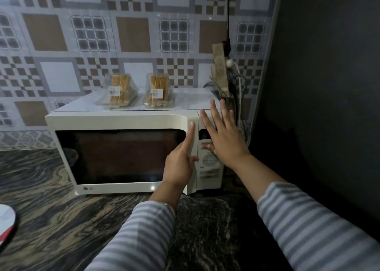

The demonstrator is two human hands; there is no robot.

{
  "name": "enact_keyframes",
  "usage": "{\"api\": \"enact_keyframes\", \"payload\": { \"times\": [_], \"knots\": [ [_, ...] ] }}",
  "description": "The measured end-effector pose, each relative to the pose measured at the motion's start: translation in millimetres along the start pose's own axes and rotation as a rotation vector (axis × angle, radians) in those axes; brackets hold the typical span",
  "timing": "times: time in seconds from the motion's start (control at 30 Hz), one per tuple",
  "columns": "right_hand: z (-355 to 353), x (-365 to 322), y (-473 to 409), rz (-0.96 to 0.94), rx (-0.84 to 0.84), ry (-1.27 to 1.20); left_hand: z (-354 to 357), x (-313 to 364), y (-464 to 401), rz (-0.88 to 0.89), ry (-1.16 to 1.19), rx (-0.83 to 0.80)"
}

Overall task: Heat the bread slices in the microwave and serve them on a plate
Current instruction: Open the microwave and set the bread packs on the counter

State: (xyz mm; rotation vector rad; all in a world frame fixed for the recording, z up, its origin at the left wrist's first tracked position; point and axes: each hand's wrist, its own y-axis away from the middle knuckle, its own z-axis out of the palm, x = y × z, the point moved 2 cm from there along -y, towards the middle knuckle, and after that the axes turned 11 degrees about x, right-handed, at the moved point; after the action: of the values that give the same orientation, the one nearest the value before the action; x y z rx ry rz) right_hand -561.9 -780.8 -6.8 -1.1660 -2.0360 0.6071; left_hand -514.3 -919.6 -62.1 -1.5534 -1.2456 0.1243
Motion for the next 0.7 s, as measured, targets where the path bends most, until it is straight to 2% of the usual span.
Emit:
{"api": "enact_keyframes", "payload": {
  "times": [0.17, 0.3, 0.37, 0.47, 0.53, 0.6, 0.7],
  "knots": [
    [-10, -3, -1, 0.004, -0.044, -0.064, -16, 5, 14, 0.038, -0.039, -0.066],
    [-22, -2, 0, 0.047, -0.111, -0.195, -31, 10, 17, 0.027, -0.030, -0.181],
    [-31, -3, 3, 0.061, -0.112, -0.270, -46, 12, 18, 0.079, -0.171, -0.097],
    [-45, -5, 2, 0.065, -0.049, -0.402, -76, 14, 8, 0.155, -0.379, 0.186],
    [-52, -8, -3, 0.055, -0.027, -0.463, -92, 12, -9, 0.152, -0.515, 0.310],
    [-54, -12, -10, 0.039, -0.027, -0.465, -103, 9, -29, 0.077, -0.602, 0.269],
    [-52, -20, -15, 0.025, -0.058, -0.439, -105, -2, -46, -0.065, -0.637, 0.043]
  ]
}}
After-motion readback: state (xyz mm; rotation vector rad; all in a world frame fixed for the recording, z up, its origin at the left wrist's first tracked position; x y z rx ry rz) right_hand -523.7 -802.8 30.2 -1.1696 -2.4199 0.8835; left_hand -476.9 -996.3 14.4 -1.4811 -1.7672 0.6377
